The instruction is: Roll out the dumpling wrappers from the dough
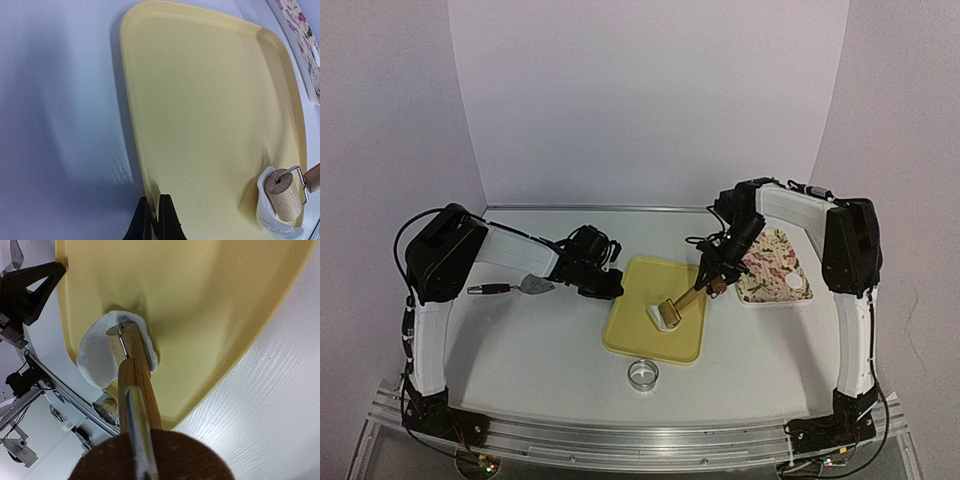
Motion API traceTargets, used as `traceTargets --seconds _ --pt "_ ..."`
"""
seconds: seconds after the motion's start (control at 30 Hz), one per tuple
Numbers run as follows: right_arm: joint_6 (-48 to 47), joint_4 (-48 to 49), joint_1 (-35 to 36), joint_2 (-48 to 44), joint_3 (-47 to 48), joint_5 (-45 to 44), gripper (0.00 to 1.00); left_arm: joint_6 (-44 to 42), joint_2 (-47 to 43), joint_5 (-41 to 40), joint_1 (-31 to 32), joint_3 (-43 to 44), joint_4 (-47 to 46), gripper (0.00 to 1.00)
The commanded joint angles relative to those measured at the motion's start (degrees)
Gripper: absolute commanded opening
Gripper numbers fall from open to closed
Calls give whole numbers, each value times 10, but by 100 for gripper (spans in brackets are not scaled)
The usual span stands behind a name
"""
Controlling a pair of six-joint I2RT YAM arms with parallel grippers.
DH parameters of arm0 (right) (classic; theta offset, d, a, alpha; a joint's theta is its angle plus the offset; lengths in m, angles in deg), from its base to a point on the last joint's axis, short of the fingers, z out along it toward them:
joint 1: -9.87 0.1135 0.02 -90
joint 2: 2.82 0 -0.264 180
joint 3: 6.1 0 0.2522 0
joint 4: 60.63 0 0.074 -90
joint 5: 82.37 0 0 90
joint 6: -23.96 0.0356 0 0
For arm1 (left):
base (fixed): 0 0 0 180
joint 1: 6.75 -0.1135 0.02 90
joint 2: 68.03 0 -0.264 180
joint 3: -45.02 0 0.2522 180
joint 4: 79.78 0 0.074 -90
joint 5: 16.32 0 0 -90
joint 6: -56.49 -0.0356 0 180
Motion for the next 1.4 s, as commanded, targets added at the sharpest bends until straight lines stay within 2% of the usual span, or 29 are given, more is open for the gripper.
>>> traceTargets --seconds 0.0,1.37 --pt "28 -42 -19 67 -61 -340 0 -13 0 -19 -20 -36 119 0" --pt "13 -38 -58 36 -92 -345 0 -10 -1 -28 -35 -44 122 0"
